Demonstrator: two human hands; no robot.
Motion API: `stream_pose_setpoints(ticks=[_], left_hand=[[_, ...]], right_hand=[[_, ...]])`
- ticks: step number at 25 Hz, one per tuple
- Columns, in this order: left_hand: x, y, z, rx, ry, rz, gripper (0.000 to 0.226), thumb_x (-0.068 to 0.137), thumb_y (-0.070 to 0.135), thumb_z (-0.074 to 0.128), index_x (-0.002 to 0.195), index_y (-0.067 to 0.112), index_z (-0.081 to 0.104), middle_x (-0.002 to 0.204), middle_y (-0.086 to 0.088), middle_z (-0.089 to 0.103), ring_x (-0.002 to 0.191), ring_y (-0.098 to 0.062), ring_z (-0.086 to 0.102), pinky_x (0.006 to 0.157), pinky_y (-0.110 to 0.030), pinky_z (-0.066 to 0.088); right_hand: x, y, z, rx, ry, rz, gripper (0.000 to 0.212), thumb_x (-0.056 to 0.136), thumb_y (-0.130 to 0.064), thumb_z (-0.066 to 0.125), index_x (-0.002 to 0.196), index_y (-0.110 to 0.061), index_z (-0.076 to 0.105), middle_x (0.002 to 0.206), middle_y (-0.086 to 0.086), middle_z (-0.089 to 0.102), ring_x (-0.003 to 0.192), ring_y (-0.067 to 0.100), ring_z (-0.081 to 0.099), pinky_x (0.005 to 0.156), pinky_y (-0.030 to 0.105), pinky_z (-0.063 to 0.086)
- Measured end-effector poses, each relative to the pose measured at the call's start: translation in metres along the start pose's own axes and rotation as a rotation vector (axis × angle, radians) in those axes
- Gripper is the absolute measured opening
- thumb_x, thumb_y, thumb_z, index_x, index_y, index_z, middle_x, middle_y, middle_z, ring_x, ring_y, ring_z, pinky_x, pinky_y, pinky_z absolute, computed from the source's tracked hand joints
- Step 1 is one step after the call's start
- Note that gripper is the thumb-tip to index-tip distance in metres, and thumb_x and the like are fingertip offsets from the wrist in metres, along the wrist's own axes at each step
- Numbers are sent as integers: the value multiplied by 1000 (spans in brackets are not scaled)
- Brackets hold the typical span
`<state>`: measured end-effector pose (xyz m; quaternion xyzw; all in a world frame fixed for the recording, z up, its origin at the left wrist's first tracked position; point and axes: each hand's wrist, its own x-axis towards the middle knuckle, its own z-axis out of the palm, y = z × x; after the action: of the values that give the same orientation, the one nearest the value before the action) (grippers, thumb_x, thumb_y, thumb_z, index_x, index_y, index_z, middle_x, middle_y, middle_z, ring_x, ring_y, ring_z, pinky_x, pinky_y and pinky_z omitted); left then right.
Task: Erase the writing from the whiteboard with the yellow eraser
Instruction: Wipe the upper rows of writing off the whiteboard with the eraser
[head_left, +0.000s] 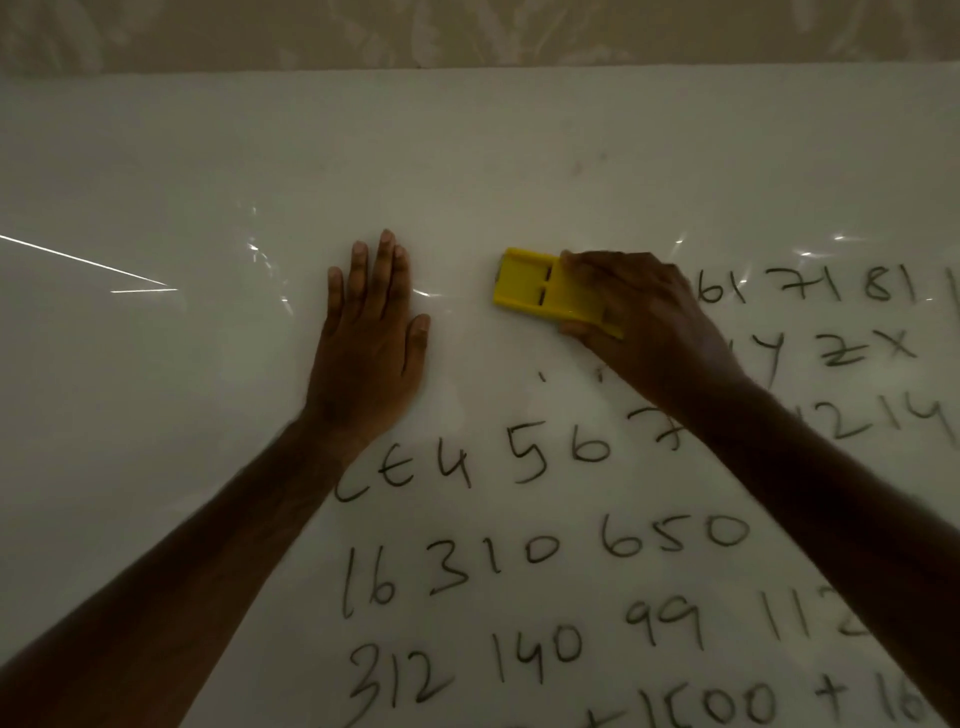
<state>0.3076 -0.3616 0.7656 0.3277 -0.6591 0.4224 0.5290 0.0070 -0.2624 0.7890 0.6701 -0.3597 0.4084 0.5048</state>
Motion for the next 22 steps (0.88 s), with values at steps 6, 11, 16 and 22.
stream_pose_setpoints(ticks=[6,11,16,22], left_hand=[[-2,-2,2,6,-3,7,70,113,37,27,171,-1,15,180,-20,12,167,-40,9,136,-59,9],[-2,1,3,0,-4,-13,70,113,37,26,171,1,14,181,-18,11,168,-39,7,136,-57,6],[1,13,5,7,26,-50,70,112,35,28,170,-2,16,179,-22,12,166,-44,8,135,-61,8],[7,13,5,-4,20,-16,70,112,35,29,170,-2,16,179,-22,12,166,-44,9,135,-59,7]], right_hand=[[-33,-41,15,25,-67,-248,59,100,-38,62,151,-12,51,147,6,59,128,26,58,106,44,45],[-42,7,-10,-34,-52,-178,59,100,-40,62,152,-14,51,148,7,59,130,29,58,106,50,47],[12,6,0,-2,29,-21,64,97,-39,66,153,-12,50,144,9,60,126,32,56,104,45,43],[-42,-19,4,21,-56,-200,60,100,-38,61,153,-12,48,149,8,57,130,26,55,108,44,43]])
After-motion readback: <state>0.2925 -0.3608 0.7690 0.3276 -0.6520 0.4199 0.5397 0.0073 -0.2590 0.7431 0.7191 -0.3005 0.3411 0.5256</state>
